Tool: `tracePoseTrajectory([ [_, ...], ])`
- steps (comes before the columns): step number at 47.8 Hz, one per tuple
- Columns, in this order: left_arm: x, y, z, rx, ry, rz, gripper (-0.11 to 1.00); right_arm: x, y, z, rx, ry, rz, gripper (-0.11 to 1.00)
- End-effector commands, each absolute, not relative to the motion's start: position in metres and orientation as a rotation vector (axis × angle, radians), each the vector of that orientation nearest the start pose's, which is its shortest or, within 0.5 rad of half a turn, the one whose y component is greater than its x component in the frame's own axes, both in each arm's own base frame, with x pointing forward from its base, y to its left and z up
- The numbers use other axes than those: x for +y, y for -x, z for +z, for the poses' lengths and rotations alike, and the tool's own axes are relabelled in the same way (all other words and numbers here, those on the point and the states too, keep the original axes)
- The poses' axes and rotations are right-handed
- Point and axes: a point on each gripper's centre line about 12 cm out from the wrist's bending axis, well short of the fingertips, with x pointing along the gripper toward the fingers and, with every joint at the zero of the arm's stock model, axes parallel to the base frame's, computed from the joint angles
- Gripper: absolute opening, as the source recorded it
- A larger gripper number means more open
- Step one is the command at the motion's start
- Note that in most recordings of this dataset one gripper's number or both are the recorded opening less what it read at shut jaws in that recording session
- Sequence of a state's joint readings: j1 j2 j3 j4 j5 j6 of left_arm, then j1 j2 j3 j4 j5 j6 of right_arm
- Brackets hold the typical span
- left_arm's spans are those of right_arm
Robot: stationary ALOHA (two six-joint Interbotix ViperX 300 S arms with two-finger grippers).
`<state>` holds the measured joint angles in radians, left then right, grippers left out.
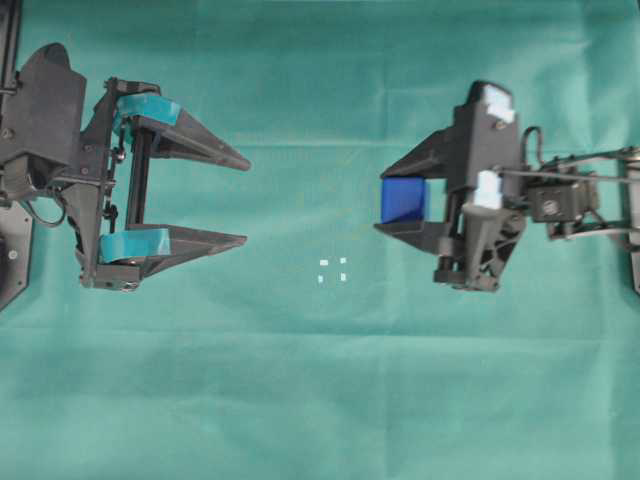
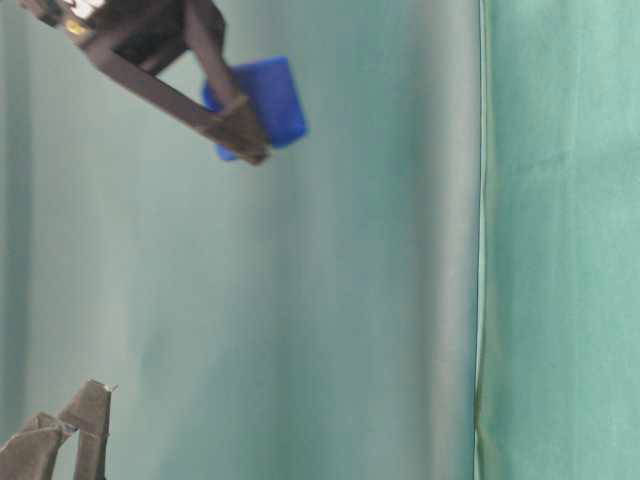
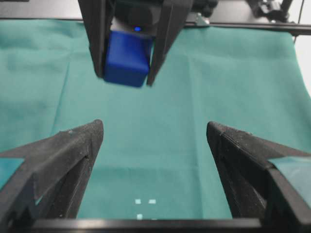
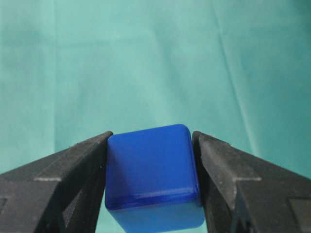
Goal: Handover the blue block to the right arm after grasping it with the left arm, then place it in the designated position.
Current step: 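Lower the cube toward the table center with the right gripper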
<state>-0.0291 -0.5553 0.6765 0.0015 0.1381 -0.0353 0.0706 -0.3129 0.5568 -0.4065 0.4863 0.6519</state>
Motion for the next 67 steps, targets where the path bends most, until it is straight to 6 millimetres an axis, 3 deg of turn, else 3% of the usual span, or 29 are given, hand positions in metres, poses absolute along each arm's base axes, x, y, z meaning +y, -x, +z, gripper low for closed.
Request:
tracePoseTrajectory([
  [1, -0.008, -0.305, 0.356, 0.229, 0.032, -0.022, 1.00, 0.004, -0.352, 0.288, 0.650, -0.196, -0.199, 0.56],
  [39, -0.008, -0.305, 0.356, 0.232, 0.031, -0.022, 1.00, 0.016, -0.426, 0.172, 0.709, -0.216, -0.090, 0.56],
  [67, -0.008, -0.305, 0.355, 0.235, 0.034, -0.021, 1.00, 0.017, -0.449, 0.126, 0.744, -0.226, -0.071, 0.56],
])
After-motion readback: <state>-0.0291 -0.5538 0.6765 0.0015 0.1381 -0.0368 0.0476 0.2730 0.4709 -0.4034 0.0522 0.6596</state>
